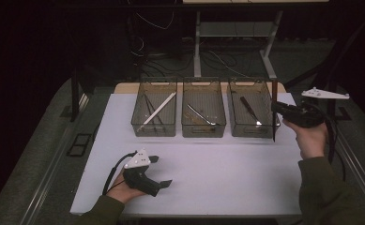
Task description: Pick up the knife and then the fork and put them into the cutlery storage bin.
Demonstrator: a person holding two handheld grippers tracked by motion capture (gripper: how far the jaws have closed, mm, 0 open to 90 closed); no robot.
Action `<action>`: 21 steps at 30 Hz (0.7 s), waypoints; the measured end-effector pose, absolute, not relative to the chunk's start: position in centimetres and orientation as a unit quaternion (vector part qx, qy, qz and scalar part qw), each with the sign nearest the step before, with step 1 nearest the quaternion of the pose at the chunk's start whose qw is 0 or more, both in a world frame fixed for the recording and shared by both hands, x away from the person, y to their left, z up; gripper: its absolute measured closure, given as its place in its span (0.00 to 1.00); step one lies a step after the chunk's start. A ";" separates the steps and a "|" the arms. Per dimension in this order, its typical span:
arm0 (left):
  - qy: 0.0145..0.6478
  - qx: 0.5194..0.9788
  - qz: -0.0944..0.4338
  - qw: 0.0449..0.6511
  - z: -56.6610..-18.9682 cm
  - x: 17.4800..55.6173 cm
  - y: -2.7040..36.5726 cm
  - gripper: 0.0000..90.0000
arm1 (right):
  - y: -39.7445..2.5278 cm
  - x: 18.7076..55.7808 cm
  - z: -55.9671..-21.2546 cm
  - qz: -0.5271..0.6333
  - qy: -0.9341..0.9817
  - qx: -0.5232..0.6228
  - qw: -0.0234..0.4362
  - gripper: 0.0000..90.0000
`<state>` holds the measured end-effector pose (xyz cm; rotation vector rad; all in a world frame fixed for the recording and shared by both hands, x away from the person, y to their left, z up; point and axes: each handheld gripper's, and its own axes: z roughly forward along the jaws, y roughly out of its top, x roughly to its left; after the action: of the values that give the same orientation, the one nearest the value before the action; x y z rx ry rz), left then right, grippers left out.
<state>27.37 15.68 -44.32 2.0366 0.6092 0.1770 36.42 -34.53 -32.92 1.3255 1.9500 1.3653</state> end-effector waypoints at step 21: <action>0.247 0.835 0.070 0.487 -44.3 27.3 15.7 0.00 | -31.6 43.4 -32.3 0.478 0.676 0.508 0.239 0.85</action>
<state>27.34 15.70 -44.26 2.0306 0.6020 0.1698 43.37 -31.56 -32.35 1.3906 1.8498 1.3090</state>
